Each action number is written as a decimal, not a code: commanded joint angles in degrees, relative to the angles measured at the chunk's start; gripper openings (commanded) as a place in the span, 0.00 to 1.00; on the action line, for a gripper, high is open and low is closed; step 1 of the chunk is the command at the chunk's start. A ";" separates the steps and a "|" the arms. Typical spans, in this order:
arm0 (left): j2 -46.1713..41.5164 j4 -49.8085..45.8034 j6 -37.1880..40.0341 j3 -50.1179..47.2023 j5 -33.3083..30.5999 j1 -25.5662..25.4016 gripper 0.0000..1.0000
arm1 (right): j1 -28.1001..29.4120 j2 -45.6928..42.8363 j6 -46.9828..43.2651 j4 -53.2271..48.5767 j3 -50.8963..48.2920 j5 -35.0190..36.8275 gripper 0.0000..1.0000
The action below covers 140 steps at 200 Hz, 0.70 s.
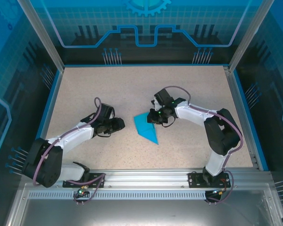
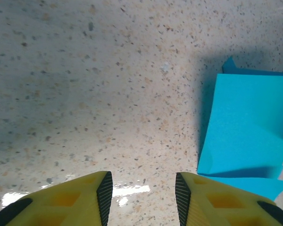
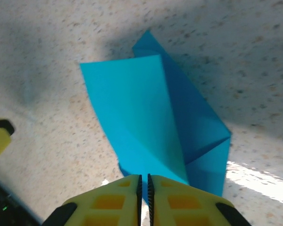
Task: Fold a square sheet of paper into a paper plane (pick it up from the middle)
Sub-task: Turn over the paper at the center of the table, then fold the wing for the fifth time at the center of the table.
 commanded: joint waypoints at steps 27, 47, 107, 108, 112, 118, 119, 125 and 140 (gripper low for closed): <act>3.71 3.03 0.00 2.74 6.88 -1.12 0.44 | -2.23 1.42 -4.94 5.22 -3.02 -11.27 0.13; 5.20 3.12 -0.30 3.74 7.72 -1.78 0.44 | -2.93 2.50 -6.22 4.42 -3.61 -12.37 0.13; 8.84 5.23 -1.78 5.53 9.76 -3.81 0.45 | -7.09 5.28 -7.13 10.16 -9.37 -14.91 0.14; 8.89 5.28 -1.79 5.54 9.78 -3.85 0.45 | -7.17 5.36 -7.08 10.26 -9.40 -14.96 0.14; 9.18 5.46 -1.92 5.68 9.91 -3.94 0.45 | -7.52 5.71 -7.03 10.69 -9.72 -15.27 0.14; 9.65 5.80 -2.23 5.85 10.37 -4.05 0.46 | -8.01 6.09 -6.70 11.90 -10.40 -15.78 0.14; 9.73 5.87 -2.23 5.88 10.48 -4.05 0.47 | -8.07 6.11 -6.65 12.15 -10.53 -15.83 0.14; 10.16 6.25 -2.53 6.05 10.96 -4.20 0.47 | -8.52 6.29 -6.24 13.71 -11.50 -16.47 0.14; 11.10 7.42 -3.50 6.21 11.79 -4.55 0.50 | -9.55 6.49 -4.64 16.10 -13.28 -17.02 0.15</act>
